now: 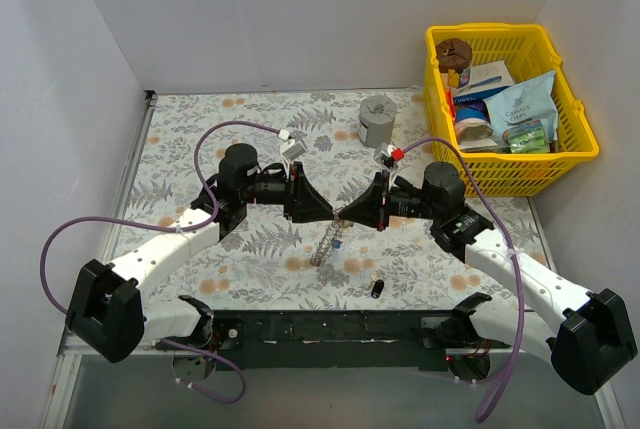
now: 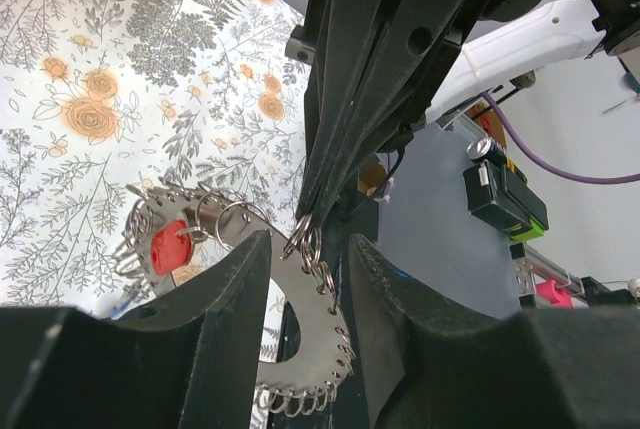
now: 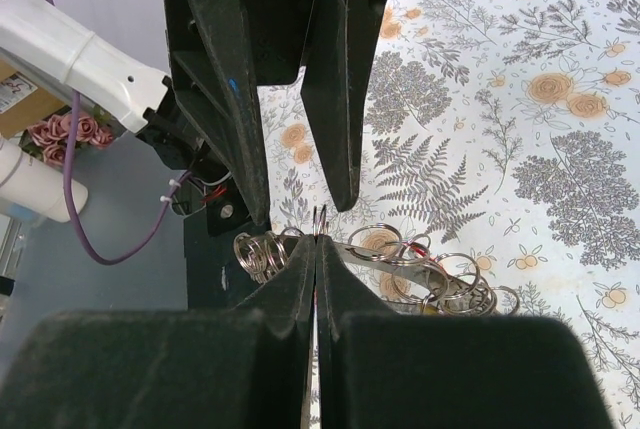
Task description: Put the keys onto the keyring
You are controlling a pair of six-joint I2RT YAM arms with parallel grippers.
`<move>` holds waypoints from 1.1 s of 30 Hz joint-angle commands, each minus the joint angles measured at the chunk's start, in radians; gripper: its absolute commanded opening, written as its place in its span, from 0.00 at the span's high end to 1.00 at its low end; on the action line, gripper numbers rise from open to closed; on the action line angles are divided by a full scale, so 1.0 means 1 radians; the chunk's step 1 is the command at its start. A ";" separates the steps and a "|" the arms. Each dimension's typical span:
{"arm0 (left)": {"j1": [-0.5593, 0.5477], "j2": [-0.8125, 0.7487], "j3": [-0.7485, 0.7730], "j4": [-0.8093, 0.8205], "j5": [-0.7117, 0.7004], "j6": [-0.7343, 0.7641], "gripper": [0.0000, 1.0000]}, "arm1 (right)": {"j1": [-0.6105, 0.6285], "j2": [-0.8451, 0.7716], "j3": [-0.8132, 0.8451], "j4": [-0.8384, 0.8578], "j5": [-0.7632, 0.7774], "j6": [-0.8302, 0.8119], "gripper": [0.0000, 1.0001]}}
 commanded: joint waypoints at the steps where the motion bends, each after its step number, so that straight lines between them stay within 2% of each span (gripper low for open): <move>1: -0.017 0.001 -0.012 0.018 0.023 0.018 0.64 | -0.003 -0.031 0.006 0.094 -0.011 0.015 0.99; 7: -0.021 0.010 -0.014 0.026 0.007 0.018 0.67 | -0.003 -0.029 0.011 0.092 -0.019 0.017 0.99; 11: -0.021 0.006 -0.012 0.043 -0.004 0.018 0.81 | -0.003 -0.029 0.006 0.092 -0.022 0.017 0.99; 12: -0.021 0.006 -0.010 0.044 -0.004 0.019 0.92 | -0.003 -0.029 0.006 0.092 -0.020 0.018 0.99; 14: -0.021 0.004 -0.006 0.043 -0.010 0.032 1.00 | -0.003 -0.026 0.009 0.092 -0.023 0.018 0.99; 20: -0.021 -0.036 0.012 -0.012 -0.047 0.103 1.00 | -0.003 -0.006 0.049 0.008 -0.031 -0.011 0.99; 23: -0.021 -0.054 0.051 -0.112 -0.069 0.191 1.00 | -0.005 -0.012 0.098 -0.097 -0.003 -0.087 0.77; 24: -0.023 -0.057 0.074 -0.155 -0.078 0.215 1.00 | -0.006 -0.020 0.115 -0.124 0.003 -0.107 0.65; 25: -0.023 -0.063 0.085 -0.199 -0.082 0.238 1.00 | -0.008 -0.023 0.141 -0.144 0.010 -0.142 0.60; 27: -0.029 -0.070 0.121 -0.285 -0.090 0.310 1.00 | -0.012 -0.026 0.172 -0.196 0.009 -0.173 0.51; 32: -0.043 -0.077 0.186 -0.419 -0.115 0.435 1.00 | -0.017 0.009 0.261 -0.293 -0.065 -0.259 0.46; 33: -0.044 -0.077 0.197 -0.451 -0.113 0.450 1.00 | -0.018 0.030 0.270 -0.296 -0.084 -0.264 0.34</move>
